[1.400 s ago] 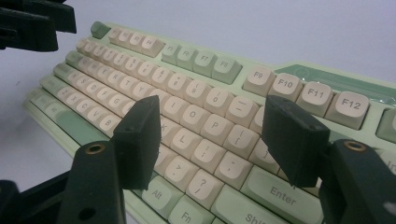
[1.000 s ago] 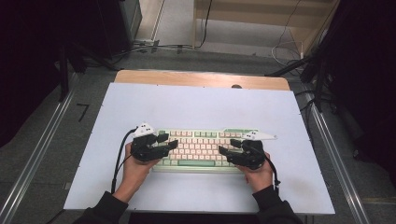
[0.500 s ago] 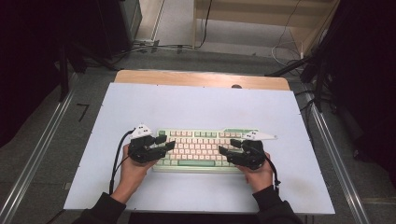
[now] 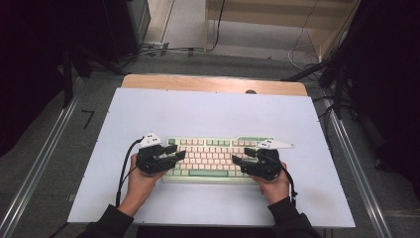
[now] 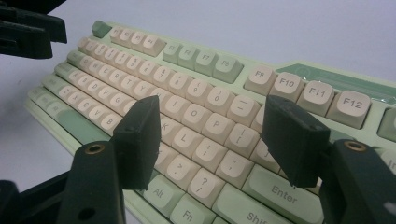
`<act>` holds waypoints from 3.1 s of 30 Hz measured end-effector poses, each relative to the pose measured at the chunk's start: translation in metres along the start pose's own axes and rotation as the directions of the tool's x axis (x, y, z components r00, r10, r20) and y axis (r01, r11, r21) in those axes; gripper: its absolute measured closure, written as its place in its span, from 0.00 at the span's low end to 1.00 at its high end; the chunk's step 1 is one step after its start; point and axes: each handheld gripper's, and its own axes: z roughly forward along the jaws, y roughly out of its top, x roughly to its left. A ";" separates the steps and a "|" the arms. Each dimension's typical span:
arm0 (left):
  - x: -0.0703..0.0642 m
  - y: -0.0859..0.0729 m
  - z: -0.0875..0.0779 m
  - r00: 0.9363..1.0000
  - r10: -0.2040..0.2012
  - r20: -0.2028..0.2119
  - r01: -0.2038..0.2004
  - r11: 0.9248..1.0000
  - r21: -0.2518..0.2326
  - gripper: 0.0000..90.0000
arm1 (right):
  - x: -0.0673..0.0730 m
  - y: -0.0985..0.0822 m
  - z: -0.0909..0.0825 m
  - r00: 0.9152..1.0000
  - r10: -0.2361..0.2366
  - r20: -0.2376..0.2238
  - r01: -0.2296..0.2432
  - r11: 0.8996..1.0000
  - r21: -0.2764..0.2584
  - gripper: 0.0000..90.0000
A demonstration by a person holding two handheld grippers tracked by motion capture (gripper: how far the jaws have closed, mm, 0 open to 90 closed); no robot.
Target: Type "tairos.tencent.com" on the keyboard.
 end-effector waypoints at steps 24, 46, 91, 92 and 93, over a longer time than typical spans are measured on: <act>-0.001 -0.001 0.001 1.000 0.002 0.005 -0.002 1.000 0.009 0.63 | 0.000 0.000 0.000 1.000 0.000 -0.001 0.000 1.000 0.003 0.40; -0.010 0.009 0.032 0.998 0.047 0.033 -0.049 0.998 0.050 1.00 | 0.002 0.000 0.004 1.000 -0.001 -0.003 0.002 1.000 0.013 0.40; 0.002 0.000 0.005 0.997 -0.037 -0.061 0.033 0.996 -0.078 0.41 | 0.006 0.001 0.004 1.000 -0.015 -0.025 0.015 1.000 0.006 0.45; 0.002 0.000 0.005 0.997 -0.037 -0.061 0.032 0.996 -0.078 0.41 | 0.007 0.001 0.004 0.999 -0.014 -0.028 0.015 1.000 0.006 0.46; 0.002 0.000 0.005 0.997 -0.038 -0.061 0.033 0.996 -0.078 0.42 | 0.007 0.001 0.005 0.999 -0.015 -0.028 0.015 1.000 0.007 0.46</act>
